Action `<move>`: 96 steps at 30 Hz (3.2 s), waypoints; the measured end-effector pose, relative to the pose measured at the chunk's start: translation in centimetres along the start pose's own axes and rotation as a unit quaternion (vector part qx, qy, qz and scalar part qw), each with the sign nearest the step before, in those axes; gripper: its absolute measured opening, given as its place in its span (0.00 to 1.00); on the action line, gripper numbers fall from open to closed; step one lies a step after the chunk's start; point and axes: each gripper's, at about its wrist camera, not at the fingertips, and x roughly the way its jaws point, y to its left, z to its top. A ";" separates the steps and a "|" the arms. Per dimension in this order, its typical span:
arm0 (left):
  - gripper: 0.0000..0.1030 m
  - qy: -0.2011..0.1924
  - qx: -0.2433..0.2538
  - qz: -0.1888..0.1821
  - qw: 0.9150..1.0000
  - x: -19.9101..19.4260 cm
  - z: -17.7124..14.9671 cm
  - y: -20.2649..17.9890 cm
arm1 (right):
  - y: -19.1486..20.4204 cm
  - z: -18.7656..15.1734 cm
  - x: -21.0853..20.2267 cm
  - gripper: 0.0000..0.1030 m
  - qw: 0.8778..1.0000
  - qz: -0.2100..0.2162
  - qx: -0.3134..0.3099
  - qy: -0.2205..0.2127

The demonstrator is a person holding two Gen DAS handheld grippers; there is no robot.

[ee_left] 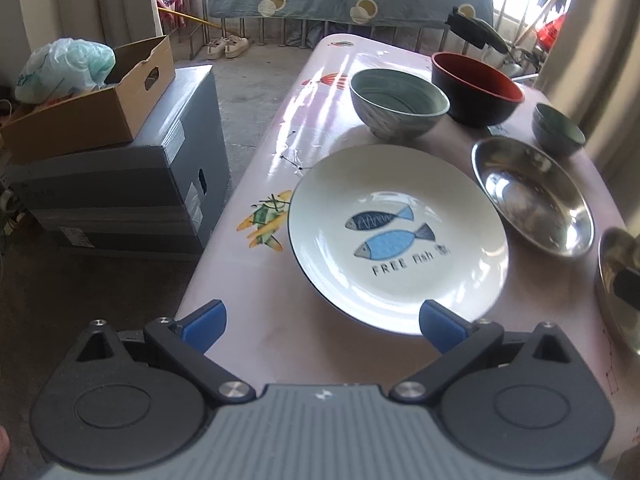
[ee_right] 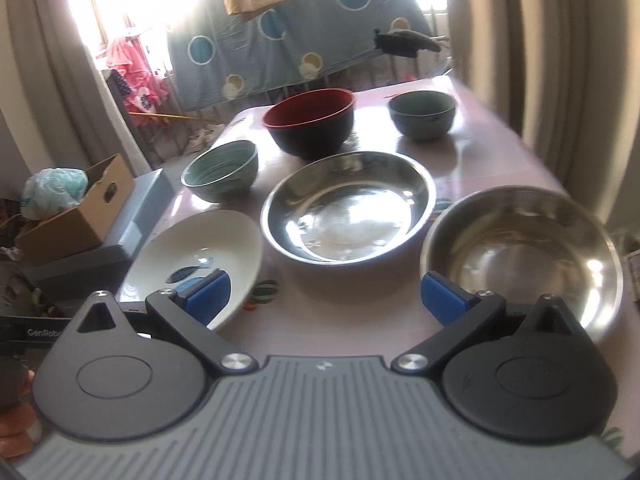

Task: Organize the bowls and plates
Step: 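Move the left tool to the rim of the light green bowl, then close the left tool on the light green bowl's rim, then carry the light green bowl over the red bowl and lower it inside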

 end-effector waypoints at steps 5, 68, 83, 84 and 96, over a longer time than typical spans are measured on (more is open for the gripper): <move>1.00 -0.007 -0.005 -0.014 1.000 1.0 0.8 0.8 | 0.6 0.3 1.6 0.99 1.000 0.011 0.012 0.015; 0.23 0.030 -0.019 -0.044 0.998 17.3 21.5 -2.2 | 5.8 17.4 29.5 0.23 0.977 0.143 0.004 0.156; 0.11 0.042 -0.041 -0.044 0.997 19.0 21.4 -2.2 | 7.2 16.8 33.2 0.12 0.972 0.133 -0.008 0.196; 0.10 0.042 -0.045 -0.043 0.997 19.0 21.4 -2.2 | 7.1 16.9 33.1 0.12 0.972 0.131 -0.011 0.196; 0.10 0.048 -0.069 -0.046 0.995 17.2 21.8 -1.4 | 7.1 17.1 32.6 0.08 0.966 0.125 -0.006 0.227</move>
